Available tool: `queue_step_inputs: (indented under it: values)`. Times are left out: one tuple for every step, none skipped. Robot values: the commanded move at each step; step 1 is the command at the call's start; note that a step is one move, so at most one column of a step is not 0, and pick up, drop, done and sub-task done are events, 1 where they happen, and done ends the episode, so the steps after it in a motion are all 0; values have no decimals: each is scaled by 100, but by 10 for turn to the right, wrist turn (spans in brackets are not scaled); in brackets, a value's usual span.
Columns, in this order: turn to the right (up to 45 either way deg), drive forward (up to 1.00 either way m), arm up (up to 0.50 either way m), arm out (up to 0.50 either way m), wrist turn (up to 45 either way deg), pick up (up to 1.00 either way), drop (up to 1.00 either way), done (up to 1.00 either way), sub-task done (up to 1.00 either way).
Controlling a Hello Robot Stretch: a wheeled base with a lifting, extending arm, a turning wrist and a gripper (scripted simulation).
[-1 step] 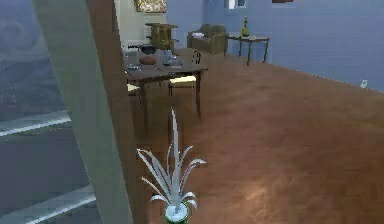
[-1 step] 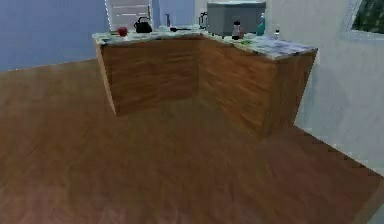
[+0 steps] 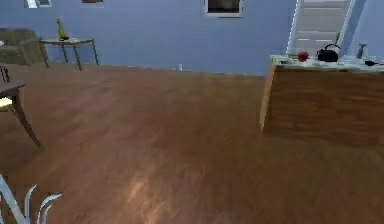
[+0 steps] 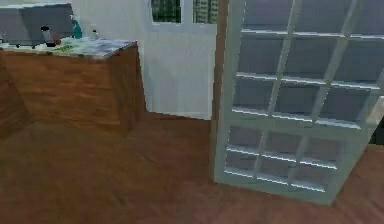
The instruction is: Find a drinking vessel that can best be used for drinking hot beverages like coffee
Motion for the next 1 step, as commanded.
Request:
queue_step_inputs:
  values:
    - [450, 0, 0, 0, 0, 0, 0, 0, 0]
